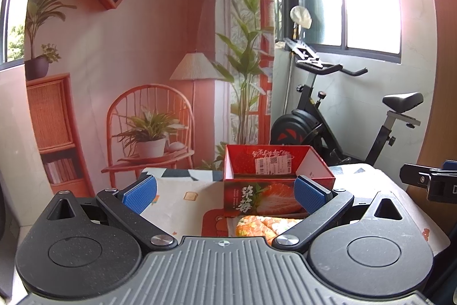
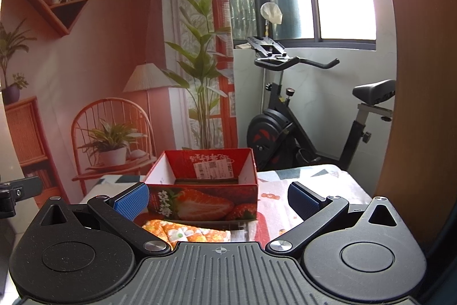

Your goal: Organize soft objects

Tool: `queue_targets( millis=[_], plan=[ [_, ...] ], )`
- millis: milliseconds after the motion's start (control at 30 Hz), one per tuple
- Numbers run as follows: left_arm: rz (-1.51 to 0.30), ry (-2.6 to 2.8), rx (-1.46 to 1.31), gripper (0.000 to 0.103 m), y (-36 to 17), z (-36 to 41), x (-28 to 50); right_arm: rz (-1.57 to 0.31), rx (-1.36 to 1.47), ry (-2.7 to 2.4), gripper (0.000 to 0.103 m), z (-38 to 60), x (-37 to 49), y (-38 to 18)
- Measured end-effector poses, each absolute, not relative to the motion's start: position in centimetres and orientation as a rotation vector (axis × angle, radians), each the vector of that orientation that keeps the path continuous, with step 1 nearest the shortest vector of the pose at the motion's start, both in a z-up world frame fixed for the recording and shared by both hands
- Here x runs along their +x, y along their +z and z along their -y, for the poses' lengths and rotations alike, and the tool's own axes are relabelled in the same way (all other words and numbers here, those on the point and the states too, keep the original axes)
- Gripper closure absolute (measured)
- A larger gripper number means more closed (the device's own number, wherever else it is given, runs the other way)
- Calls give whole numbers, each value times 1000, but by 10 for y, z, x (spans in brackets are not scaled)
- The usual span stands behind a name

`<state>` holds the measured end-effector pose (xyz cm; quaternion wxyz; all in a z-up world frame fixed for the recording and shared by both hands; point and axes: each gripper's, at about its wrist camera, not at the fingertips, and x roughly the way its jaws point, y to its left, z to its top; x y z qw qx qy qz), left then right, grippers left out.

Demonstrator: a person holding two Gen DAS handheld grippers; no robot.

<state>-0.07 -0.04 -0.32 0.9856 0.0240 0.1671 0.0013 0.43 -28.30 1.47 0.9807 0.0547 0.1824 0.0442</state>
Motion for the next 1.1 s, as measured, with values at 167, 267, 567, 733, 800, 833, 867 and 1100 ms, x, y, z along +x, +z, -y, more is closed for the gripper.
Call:
queue_targets(
  millis=[167,267,567,733,800,833,867,1100],
  plan=[
    [-330,-1,64,0,-24,4,11,-328,128,109,0,290,14,-16],
    [-341,-5,45,0,-45,0,22,-367,140,110,0,283,26,-47],
    [-471,-5,14,0,-101,-12,56,-542,159,104,0,274,58,-115],
    [-512,6,-33,0,-116,-25,66,-589,150,82,0,270,71,-134],
    [-532,16,-50,0,-122,-31,72,-604,151,93,1,269,76,-138],
    [-544,19,-57,0,-124,-33,74,-613,154,101,2,269,78,-140],
    [-554,20,-63,0,-128,-35,77,-622,157,110,3,269,81,-143],
    [-602,5,-63,1,-145,-39,95,-704,168,155,27,264,101,-166]
  ],
)
